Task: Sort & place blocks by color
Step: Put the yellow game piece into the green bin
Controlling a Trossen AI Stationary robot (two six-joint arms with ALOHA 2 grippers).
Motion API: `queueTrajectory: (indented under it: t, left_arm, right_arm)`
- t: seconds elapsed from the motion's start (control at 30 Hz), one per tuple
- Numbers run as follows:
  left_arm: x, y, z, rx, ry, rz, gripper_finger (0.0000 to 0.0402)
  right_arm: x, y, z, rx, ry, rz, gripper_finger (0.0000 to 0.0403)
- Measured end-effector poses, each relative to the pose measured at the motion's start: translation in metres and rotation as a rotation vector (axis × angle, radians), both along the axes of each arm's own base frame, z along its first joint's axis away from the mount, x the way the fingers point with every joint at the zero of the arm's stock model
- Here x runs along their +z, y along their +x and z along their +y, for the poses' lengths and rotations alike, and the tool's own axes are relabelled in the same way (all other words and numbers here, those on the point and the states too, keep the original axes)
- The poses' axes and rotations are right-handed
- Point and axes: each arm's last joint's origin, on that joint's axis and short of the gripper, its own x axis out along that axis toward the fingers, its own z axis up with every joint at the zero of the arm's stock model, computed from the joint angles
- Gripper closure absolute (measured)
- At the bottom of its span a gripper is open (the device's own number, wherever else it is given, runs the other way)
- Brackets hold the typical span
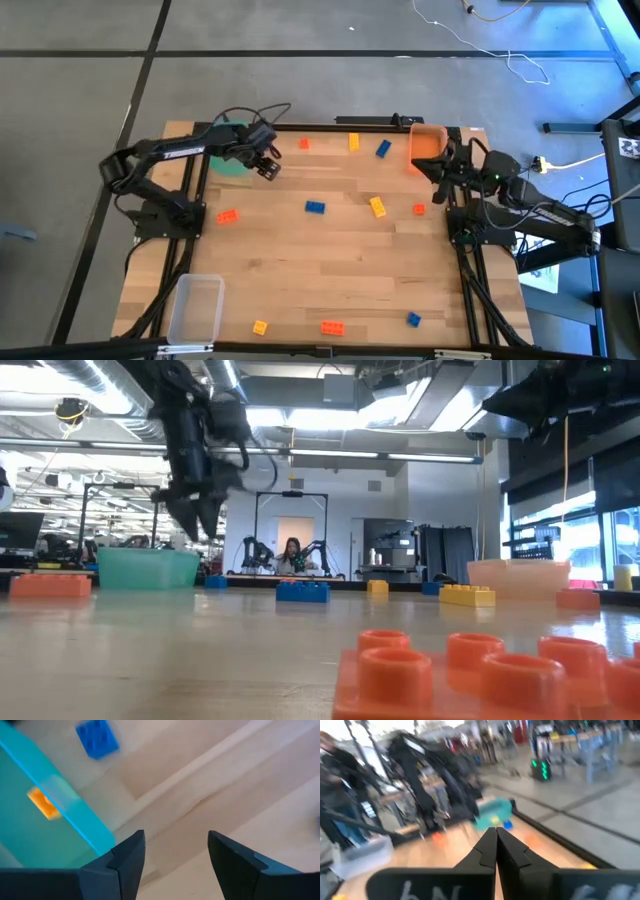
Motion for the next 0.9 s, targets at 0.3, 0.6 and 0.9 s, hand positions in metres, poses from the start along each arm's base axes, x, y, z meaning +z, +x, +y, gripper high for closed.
queueTrajectory:
  t: [0.3, 0.6, 0.9]
  left_arm:
    - [0.048, -0.019, -0.029, 0.013, 0.102, -0.194, 0.0195]
    - [0.07, -0.031, -0.048, -0.005, 0.203, -0.268, 0.0195]
    - [0.074, -0.034, -0.058, -0.221, 0.163, -0.287, 0.0195]
  right_arm:
    - [0.029, 0.021, -0.009, -0.037, 0.301, 0.447, 0.0401]
    - [0.043, 0.062, -0.019, 0.11, 0.543, 0.665, 0.039]
    - [0.04, 0.087, -0.03, 0.073, 0.657, 0.764, 0.0324]
